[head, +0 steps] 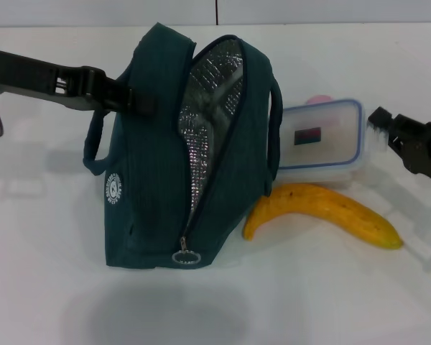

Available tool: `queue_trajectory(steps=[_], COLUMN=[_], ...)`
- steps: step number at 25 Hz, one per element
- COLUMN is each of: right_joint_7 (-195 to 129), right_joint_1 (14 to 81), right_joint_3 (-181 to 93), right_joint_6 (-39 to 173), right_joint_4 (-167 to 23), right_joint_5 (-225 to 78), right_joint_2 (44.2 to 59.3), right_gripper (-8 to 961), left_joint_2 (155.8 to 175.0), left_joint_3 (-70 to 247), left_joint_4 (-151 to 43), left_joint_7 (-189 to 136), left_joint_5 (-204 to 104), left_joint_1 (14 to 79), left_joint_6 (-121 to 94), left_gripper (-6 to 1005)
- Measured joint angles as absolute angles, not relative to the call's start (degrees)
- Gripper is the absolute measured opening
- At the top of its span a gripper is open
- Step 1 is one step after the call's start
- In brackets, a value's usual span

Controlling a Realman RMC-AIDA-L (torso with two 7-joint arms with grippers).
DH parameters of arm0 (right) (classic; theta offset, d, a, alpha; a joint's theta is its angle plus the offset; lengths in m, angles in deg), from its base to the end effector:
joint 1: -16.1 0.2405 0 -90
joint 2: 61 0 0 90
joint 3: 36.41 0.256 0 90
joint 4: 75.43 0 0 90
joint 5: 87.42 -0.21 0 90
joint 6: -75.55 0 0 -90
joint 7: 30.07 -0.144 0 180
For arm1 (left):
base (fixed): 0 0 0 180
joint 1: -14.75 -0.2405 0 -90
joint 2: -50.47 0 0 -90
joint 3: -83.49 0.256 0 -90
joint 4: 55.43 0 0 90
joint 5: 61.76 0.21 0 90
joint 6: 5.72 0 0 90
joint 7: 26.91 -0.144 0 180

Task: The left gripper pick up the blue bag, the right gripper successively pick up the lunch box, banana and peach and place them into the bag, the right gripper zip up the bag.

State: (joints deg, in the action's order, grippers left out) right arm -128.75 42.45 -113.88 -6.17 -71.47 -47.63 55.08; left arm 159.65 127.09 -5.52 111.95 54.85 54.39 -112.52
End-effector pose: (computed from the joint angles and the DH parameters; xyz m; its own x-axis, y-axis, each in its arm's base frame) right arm 0.2978 0.3060 -0.0255 -0.2403 -0.6124 -0.7531 -0.8329 -0.2683 0.4840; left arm -0.1981 0.3598 0.0859 0.4695 0.8481 0.2455 0.8252 -0.5204 0.2195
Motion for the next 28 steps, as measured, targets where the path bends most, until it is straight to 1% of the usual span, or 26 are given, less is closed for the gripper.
queue_trajectory(steps=[14, 28], right_joint_7=[-129.0, -133.9], right_joint_1=[42.2, 41.2], right_joint_3=[-113.1, -113.0], right_joint_6=[-11.6, -22.0], right_joint_4=[-70.8, -69.9], right_joint_5=[-50.9, -61.1], right_joint_2=[54.91, 54.22], right_gripper=[94, 95], left_joint_2=[159.93, 160.97], left_joint_3=[127.1, 127.1], left_joint_4=[-5.5, -5.5], left_joint_7=[112.0, 112.0], left_joint_5=[54.8, 54.3], left_joint_1=[54.4, 54.7], left_joint_6=[-113.0, -113.7], left_gripper=[39, 39])
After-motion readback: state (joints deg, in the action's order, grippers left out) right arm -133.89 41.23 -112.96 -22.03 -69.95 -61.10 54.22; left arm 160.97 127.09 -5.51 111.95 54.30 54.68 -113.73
